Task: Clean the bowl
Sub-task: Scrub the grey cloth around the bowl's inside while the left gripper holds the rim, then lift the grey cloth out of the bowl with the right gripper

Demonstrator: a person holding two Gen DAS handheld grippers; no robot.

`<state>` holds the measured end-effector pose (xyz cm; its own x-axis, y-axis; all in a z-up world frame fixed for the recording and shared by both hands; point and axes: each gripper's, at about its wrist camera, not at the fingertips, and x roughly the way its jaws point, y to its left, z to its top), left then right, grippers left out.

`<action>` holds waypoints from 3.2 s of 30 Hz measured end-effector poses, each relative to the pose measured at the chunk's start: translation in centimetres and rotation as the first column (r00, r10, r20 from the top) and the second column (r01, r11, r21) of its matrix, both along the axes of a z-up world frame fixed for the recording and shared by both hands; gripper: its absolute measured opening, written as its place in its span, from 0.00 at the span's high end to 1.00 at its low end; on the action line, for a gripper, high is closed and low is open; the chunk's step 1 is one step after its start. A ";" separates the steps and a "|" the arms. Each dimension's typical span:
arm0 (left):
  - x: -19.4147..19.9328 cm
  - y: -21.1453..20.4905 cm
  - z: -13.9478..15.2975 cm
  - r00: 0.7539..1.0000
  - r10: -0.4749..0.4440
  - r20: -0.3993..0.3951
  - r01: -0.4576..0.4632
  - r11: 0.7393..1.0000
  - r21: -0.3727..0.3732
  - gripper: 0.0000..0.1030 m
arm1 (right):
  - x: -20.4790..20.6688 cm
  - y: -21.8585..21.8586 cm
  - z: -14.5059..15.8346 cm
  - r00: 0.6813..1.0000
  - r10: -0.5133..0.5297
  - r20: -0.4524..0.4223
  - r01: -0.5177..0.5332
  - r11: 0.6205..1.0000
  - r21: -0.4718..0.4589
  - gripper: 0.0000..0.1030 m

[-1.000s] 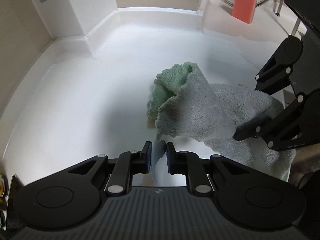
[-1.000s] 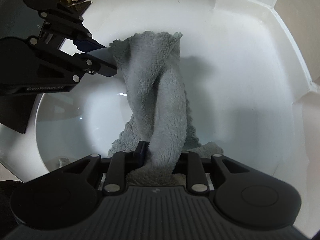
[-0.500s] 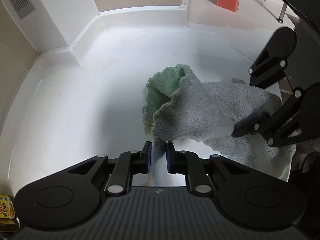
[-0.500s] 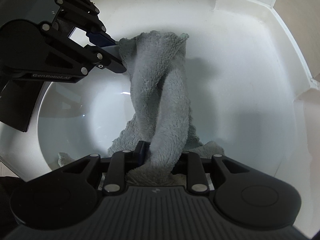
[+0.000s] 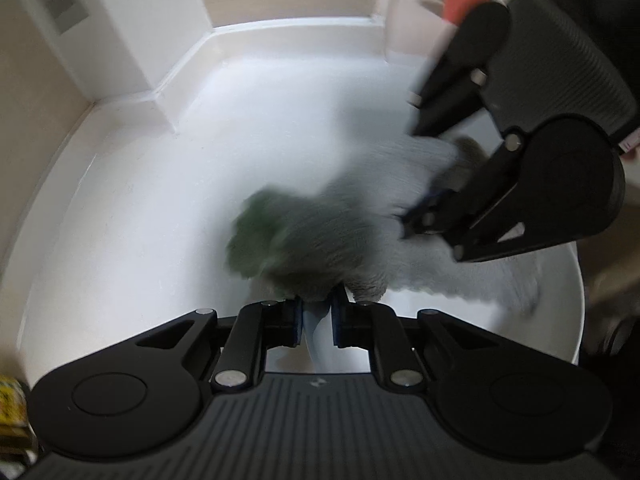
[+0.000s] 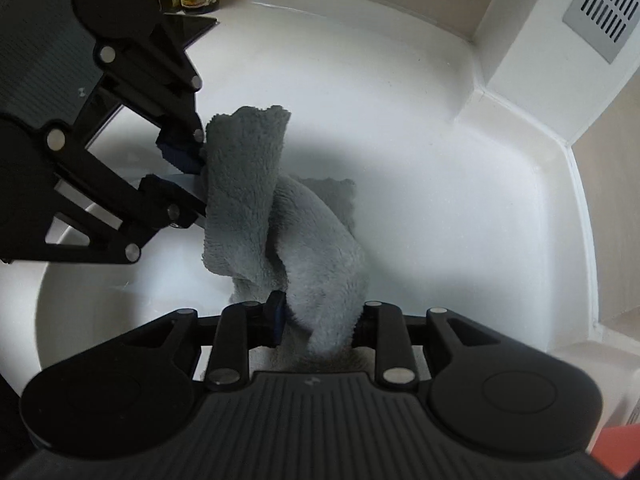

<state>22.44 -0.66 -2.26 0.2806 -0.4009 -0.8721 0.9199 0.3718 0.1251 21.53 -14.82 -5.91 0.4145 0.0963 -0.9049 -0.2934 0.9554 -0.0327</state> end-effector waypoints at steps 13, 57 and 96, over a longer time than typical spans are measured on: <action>-0.9 2.3 -0.3 0.939 0.342 -0.019 -0.342 0.932 -0.120 0.83 | -5.6 -0.8 0.0 0.971 -0.221 -0.086 0.232 0.959 0.161 0.82; -3.2 6.0 -0.8 0.816 0.542 -0.202 -0.578 0.761 -0.293 0.91 | -9.7 -2.6 4.7 0.958 -0.229 0.171 0.179 0.947 0.267 0.79; -9.8 6.9 2.2 0.653 0.744 -0.143 -0.718 0.548 -0.429 0.91 | -9.8 -12.5 10.8 0.834 -0.270 0.481 0.078 0.921 0.381 0.95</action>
<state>12.66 6.27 -0.04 0.6810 -0.3446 -0.6461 0.3035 0.9358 -0.1792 11.71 -27.29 4.89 0.8475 0.2305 -0.4782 -0.1523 0.9685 0.1969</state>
